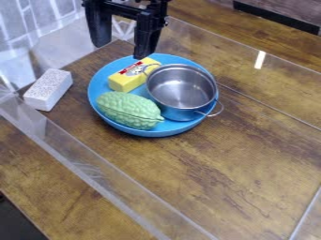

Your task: Put the white object in the blue tray

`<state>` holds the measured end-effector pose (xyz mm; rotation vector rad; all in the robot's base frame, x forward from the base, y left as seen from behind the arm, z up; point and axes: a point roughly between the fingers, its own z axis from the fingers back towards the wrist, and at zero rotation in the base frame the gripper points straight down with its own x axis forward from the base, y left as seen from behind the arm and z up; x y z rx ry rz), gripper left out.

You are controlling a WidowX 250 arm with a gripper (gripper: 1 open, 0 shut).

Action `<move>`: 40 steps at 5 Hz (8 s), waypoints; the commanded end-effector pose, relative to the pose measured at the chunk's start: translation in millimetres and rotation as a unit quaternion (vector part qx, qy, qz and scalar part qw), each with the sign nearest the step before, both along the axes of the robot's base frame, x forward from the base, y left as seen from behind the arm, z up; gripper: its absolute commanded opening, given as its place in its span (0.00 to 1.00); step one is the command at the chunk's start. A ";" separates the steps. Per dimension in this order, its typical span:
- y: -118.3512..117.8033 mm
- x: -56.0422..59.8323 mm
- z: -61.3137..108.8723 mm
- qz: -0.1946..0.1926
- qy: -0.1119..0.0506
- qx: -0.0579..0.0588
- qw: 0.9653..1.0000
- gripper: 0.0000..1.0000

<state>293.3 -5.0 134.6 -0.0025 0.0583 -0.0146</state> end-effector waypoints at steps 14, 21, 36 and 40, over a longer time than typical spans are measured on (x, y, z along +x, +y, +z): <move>23.3 5.3 -10.5 -0.094 0.026 -0.006 0.995 1.00; 28.2 12.8 -16.5 -0.117 0.023 -0.014 0.993 1.00; 51.0 53.6 -43.8 -0.222 0.011 0.009 0.975 1.00; 53.1 58.5 -45.8 -0.228 0.007 0.018 0.974 1.00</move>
